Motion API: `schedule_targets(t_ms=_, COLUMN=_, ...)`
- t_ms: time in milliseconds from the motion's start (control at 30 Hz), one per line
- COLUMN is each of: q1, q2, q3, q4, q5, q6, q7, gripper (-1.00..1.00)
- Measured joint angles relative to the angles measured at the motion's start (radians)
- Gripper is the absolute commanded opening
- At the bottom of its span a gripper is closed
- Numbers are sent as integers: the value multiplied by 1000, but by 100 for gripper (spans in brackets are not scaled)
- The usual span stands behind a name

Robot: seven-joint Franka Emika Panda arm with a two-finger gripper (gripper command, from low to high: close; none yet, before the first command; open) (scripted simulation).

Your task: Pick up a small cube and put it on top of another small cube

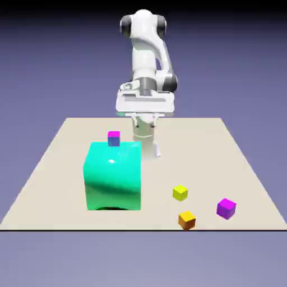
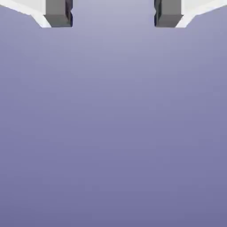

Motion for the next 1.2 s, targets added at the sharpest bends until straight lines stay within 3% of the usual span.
schedule_targets(t_ms=1200, q1=1305, q2=882, q3=-1000, q4=244, q5=915, q6=-706, q7=396, gripper=0)
